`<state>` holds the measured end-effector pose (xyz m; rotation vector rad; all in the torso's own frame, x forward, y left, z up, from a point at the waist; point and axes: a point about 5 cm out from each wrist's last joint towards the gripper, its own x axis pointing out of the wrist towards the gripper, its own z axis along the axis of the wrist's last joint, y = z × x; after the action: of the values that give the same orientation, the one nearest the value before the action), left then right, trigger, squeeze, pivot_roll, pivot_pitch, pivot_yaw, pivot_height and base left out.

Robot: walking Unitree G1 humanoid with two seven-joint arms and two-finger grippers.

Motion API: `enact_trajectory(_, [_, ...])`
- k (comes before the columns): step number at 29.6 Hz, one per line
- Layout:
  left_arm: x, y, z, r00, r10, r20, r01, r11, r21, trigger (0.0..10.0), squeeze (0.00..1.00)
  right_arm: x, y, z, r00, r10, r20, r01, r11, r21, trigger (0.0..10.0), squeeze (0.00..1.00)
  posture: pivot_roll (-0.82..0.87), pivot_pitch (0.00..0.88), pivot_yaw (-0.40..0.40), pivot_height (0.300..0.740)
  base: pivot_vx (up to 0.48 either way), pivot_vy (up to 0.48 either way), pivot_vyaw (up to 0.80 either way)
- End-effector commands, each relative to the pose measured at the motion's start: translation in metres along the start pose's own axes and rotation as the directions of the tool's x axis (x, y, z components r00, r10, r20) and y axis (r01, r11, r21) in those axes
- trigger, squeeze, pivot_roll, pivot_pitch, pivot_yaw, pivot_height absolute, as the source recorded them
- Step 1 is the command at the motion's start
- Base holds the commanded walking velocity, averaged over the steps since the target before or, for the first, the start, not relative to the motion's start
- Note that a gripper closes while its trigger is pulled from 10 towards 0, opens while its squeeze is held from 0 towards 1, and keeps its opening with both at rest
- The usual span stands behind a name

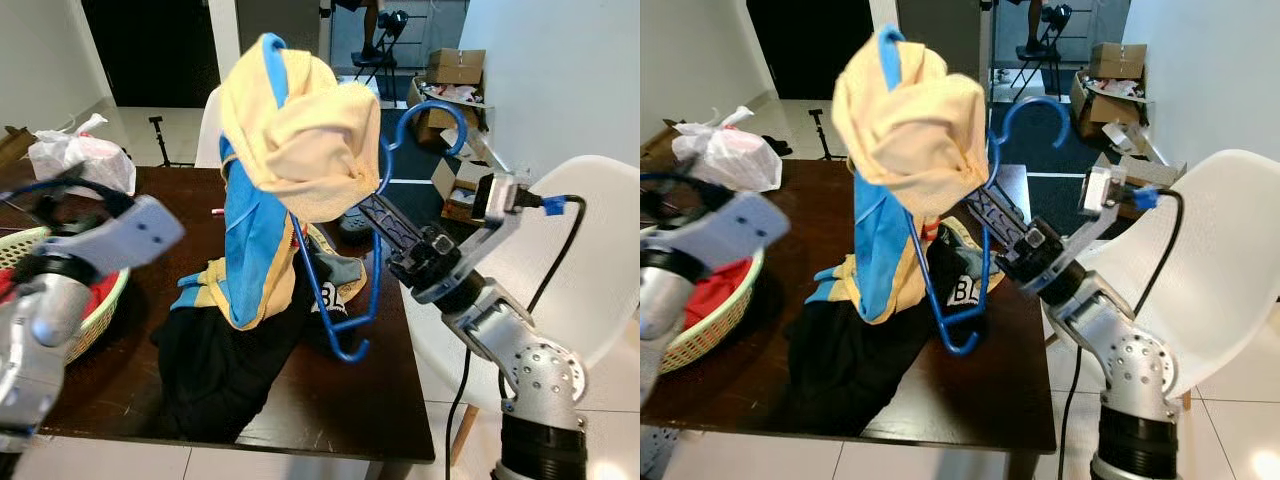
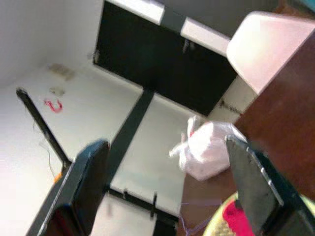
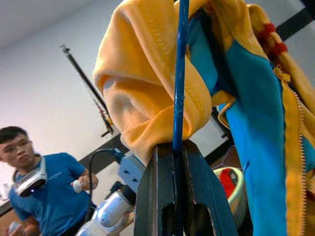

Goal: Hang hanger

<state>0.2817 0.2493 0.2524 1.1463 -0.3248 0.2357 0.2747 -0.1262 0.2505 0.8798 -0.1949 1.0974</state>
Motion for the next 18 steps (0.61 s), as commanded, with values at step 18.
enact_trajectory(18, [0.031,-0.016,0.059,0.974,0.022,0.227,0.093,0.870,-0.484,10.0,0.00,0.006,0.020,-0.007,0.990,0.137,-0.037,-0.136,0.991,0.016,10.0,0.00,0.10,0.000,-0.001,0.740,0.000,0.000,0.00])
